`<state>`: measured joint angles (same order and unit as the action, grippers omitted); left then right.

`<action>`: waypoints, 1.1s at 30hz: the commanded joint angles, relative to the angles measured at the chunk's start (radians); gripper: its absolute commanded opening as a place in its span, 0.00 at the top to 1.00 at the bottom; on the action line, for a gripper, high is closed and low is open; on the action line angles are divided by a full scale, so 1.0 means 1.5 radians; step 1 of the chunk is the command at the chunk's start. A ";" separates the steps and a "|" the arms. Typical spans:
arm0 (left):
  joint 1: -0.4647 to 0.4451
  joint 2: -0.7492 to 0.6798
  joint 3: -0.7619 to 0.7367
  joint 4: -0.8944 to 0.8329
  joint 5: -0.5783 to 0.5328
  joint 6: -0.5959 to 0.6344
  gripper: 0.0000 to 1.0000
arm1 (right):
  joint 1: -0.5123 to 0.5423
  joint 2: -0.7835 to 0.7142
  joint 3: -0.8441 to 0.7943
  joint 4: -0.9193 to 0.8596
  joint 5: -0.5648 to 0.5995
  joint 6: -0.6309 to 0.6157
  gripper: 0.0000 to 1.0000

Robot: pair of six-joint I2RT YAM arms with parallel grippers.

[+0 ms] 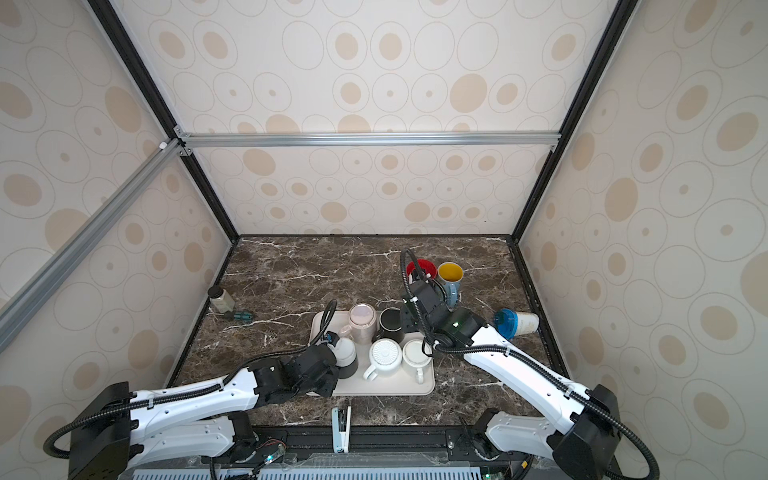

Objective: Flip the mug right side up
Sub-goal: 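Grasp the upside-down white-bottomed black mug with the left gripper and lift it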

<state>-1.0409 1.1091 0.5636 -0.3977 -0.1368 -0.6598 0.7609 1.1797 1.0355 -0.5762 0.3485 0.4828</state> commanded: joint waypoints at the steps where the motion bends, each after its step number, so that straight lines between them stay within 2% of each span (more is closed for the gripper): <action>1: -0.008 -0.012 0.045 -0.006 -0.036 0.017 1.00 | 0.011 -0.001 0.005 -0.010 0.018 0.008 0.64; 9: -0.008 0.011 0.034 0.005 -0.044 0.007 1.00 | 0.018 -0.009 0.006 -0.014 0.026 0.006 0.64; 13: -0.008 0.012 0.017 0.016 -0.049 -0.008 0.65 | 0.019 -0.006 0.003 -0.011 0.026 0.008 0.64; 15: -0.008 0.015 0.017 0.012 -0.058 -0.015 0.57 | 0.020 -0.004 0.002 -0.010 0.026 0.007 0.64; 20: -0.008 0.018 0.022 0.009 -0.070 -0.021 0.55 | 0.020 -0.005 0.001 -0.005 0.025 0.005 0.64; 33: -0.008 0.051 0.041 -0.008 -0.107 -0.035 0.64 | 0.020 -0.018 -0.008 -0.005 0.027 0.005 0.65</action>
<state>-1.0454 1.1889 0.5804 -0.3836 -0.2440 -0.6899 0.7807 1.1778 1.0351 -0.5797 0.3714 0.4854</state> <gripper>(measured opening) 0.364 0.354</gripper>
